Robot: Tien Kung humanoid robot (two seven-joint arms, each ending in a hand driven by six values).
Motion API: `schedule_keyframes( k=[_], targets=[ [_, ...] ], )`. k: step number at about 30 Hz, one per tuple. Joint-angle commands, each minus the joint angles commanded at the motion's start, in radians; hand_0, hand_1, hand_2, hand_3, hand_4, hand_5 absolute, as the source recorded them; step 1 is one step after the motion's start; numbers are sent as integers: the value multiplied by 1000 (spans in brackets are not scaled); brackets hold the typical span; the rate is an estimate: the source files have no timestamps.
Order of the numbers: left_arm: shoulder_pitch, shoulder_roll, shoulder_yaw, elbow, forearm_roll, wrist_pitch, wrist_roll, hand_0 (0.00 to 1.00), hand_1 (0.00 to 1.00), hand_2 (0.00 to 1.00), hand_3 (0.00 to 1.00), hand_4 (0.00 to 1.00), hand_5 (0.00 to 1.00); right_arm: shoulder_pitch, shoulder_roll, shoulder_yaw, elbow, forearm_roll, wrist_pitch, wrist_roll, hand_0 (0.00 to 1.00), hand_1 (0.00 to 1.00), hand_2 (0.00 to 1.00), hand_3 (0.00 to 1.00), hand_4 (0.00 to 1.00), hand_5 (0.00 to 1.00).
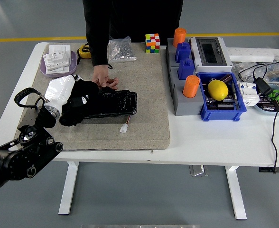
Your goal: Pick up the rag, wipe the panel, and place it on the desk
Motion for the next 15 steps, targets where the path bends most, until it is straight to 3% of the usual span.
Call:
schedule_keyframes(
  k=[15],
  targets=[
    [10,19,-68,-1,32,13,9,234,124,438,316,2,2,1,2,4,0,-1,1,0,692,445,637,617,998,701]
  ],
)
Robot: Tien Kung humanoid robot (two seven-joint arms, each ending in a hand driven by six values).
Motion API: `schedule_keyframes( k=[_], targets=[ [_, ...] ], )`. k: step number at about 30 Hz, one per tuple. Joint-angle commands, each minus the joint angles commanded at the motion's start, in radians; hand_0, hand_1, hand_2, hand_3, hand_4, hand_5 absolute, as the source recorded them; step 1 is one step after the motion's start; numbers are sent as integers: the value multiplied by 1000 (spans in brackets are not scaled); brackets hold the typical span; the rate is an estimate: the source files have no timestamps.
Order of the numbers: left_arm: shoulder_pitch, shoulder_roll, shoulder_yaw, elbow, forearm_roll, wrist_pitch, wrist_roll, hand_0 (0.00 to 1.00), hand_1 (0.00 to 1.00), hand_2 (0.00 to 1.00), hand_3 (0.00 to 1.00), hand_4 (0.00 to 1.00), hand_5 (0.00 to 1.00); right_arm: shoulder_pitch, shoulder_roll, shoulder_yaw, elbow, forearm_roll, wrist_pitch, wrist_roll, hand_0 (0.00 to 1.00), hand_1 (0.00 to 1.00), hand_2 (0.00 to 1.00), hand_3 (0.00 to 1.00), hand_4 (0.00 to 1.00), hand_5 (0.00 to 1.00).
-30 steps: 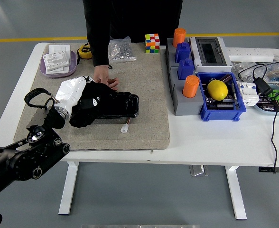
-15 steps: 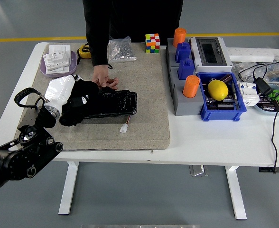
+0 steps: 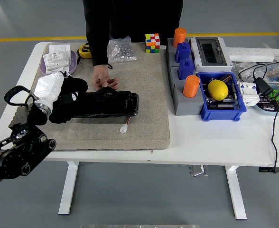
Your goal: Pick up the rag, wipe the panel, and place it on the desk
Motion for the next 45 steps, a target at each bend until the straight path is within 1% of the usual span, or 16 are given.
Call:
schedule_keyframes(
  k=[7,14,21,31,45],
  targets=[
    [0,2,7,17,-5,1,-3,233,123,439,315,2,2,1,0,0,2,0,-1,1,692,446,637,618,998,701],
    [4,-8,16,13,-1,4,0,233,121,437,313,2,2,1,-1,-1,1,0,1,0,692,445,636,617,998,700],
    [-7,-19,32,3,-1,5,3,234,121,438,312,2,2,3,-2,-4,1,2,0,1,692,445,637,617,998,700],
    [-36,-58,117,-17,-20,1,11,234,119,438,312,2,2,5,-2,-5,0,3,1,1,693,445,637,617,998,701],
    [-68,-88,244,-49,-51,-2,17,234,121,439,317,2,2,7,-4,-10,0,3,3,0,692,446,637,617,998,701]
  ],
)
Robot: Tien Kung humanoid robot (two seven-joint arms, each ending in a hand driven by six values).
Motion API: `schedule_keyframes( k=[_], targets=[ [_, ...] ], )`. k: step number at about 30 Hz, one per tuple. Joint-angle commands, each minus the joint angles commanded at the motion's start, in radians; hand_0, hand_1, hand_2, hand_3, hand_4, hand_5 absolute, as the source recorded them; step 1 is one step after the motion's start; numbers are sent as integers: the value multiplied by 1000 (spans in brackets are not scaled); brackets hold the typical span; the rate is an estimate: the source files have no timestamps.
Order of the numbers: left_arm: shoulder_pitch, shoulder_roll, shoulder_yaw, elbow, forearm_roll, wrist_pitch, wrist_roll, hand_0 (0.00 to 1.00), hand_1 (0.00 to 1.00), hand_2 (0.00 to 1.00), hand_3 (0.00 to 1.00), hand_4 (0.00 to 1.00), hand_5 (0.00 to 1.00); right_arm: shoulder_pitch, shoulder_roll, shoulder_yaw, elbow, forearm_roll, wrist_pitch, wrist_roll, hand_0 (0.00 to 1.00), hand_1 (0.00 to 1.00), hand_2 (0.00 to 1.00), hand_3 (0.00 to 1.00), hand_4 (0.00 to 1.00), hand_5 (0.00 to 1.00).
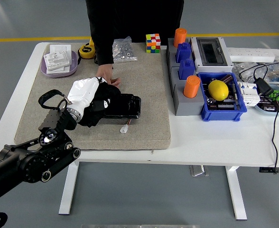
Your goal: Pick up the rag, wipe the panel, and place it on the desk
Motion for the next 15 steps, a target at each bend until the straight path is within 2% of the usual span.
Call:
schedule_keyframes(
  k=[15],
  targets=[
    [-44,-36,113,-46,-15,-8,14,234,121,438,319,2,2,1,-3,-6,-2,-2,5,-2,693,446,636,617,998,699]
  ],
)
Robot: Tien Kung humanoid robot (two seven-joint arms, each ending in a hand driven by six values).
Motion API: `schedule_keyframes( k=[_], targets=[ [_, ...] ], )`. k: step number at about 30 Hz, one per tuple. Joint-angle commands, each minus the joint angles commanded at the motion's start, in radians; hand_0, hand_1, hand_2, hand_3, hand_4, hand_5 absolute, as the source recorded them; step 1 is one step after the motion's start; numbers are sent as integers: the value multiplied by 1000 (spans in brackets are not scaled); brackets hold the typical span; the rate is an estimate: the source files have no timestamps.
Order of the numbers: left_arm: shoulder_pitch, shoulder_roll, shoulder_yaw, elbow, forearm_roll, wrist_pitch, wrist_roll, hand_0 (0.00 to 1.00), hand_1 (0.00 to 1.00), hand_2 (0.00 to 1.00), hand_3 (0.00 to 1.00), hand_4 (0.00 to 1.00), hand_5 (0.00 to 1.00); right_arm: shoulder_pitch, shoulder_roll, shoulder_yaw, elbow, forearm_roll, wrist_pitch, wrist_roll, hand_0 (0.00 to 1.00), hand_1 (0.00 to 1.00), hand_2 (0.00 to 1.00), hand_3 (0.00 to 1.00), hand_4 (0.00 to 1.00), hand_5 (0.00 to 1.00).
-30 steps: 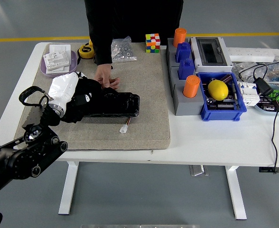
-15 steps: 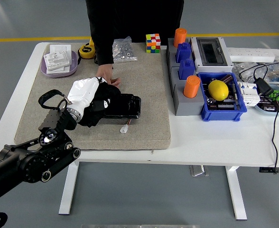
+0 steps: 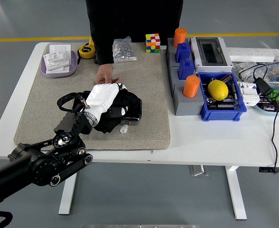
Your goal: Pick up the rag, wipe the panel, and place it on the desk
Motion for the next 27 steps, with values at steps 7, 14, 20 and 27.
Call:
schedule_keyframes(
  k=[7,14,20,27],
  targets=[
    [-11,-14,48,-23,-1,-3,6,234,121,439,320,2,2,0,0,0,-1,-1,3,0,693,446,637,617,998,699],
    [-18,-24,60,-33,1,-4,11,234,121,440,320,2,2,2,0,-1,-1,-1,3,0,693,446,636,617,998,699],
    [-17,-20,41,-26,3,-3,11,234,121,440,321,2,2,3,0,-1,-1,0,3,0,694,446,636,616,998,699],
    [-3,-8,17,-14,13,-6,13,234,121,440,322,2,2,2,0,-1,0,1,2,-1,693,446,636,617,998,699]
  ],
)
